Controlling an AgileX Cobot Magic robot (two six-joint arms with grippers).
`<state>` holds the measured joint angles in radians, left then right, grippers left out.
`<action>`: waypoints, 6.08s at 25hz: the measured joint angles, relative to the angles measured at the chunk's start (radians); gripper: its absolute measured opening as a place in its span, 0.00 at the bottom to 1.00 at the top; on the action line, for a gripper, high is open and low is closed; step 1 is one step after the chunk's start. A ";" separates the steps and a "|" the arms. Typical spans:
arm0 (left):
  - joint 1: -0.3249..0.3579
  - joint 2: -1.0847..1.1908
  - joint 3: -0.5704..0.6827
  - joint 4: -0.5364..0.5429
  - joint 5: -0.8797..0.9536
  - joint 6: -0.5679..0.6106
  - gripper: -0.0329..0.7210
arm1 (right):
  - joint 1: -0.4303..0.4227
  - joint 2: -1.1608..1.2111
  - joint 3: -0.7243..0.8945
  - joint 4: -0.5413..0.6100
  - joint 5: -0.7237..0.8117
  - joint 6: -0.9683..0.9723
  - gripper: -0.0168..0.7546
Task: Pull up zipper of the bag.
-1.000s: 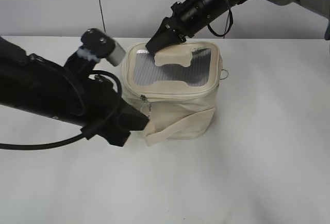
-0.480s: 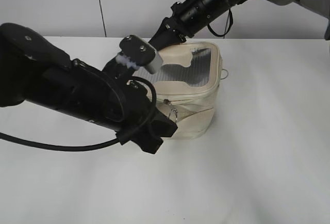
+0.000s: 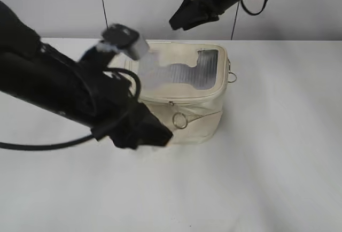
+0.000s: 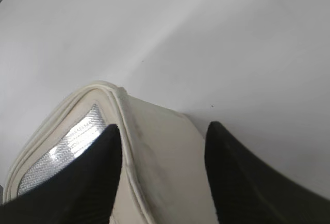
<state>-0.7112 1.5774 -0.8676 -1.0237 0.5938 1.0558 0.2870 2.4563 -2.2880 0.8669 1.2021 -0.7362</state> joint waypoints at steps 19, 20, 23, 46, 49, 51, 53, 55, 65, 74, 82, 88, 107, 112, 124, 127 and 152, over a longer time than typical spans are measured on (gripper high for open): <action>0.327 0.439 -0.871 0.092 0.368 -0.015 0.62 | -0.375 -0.607 1.179 0.512 -0.331 -0.645 0.41; 0.318 0.494 -0.935 0.096 0.400 -0.014 0.64 | -0.375 -0.623 1.242 0.567 -0.335 -0.747 0.43; 0.298 0.622 -1.132 0.129 0.472 -0.013 0.66 | -0.372 -0.632 1.342 0.689 -0.346 -0.929 0.56; 0.245 0.822 -1.321 0.220 0.556 -0.030 0.10 | -0.296 -0.566 1.360 0.690 -0.462 -1.231 0.66; 0.245 0.822 -1.321 0.220 0.556 -0.030 0.10 | -0.276 -0.566 1.360 0.701 -0.510 -1.326 0.66; 0.245 0.822 -1.321 0.220 0.556 -0.030 0.10 | -0.261 -0.565 1.360 0.730 -0.524 -1.375 0.66; 0.245 0.822 -1.321 0.220 0.556 -0.030 0.10 | -0.247 -0.558 1.360 0.774 -0.537 -1.394 0.66; 0.245 0.822 -1.321 0.220 0.556 -0.030 0.10 | -0.236 -0.546 1.360 0.800 -0.559 -1.415 0.66; 0.245 0.822 -1.321 0.223 0.555 -0.030 0.10 | -0.179 -0.477 1.343 0.885 -0.585 -1.434 0.64; 0.245 0.822 -1.324 0.229 0.553 -0.031 0.10 | -0.135 -0.438 1.274 0.937 -0.636 -1.435 0.40; 0.246 0.822 -1.324 0.232 0.553 -0.031 0.10 | -0.127 -0.441 1.260 0.776 -0.671 -1.241 0.40; 0.245 0.822 -1.324 0.236 0.544 -0.075 0.10 | -0.127 -0.507 1.287 0.591 -0.681 -1.057 0.40; 0.238 0.822 -1.324 0.251 0.504 -0.271 0.09 | -0.058 -0.759 1.350 0.122 -0.425 -0.493 0.40; 0.235 0.822 -1.324 0.256 0.473 -0.328 0.09 | 0.084 -0.759 1.354 0.180 -0.511 -0.443 0.40; 0.214 0.822 -1.324 0.275 0.432 -0.363 0.17 | 0.240 -0.689 1.302 0.220 -0.670 -0.228 0.40; 0.221 0.822 -1.326 0.268 0.430 -0.380 0.38 | 0.175 -0.707 1.301 0.033 -0.592 -0.067 0.54; 0.238 -0.492 -0.242 0.732 0.257 -0.760 0.34 | -0.045 -1.562 1.572 -0.453 -0.159 0.400 0.61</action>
<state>-0.4729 1.0856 -1.1097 -0.2917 0.8512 0.2957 0.2423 0.8947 -0.7157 0.4135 1.0429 -0.3362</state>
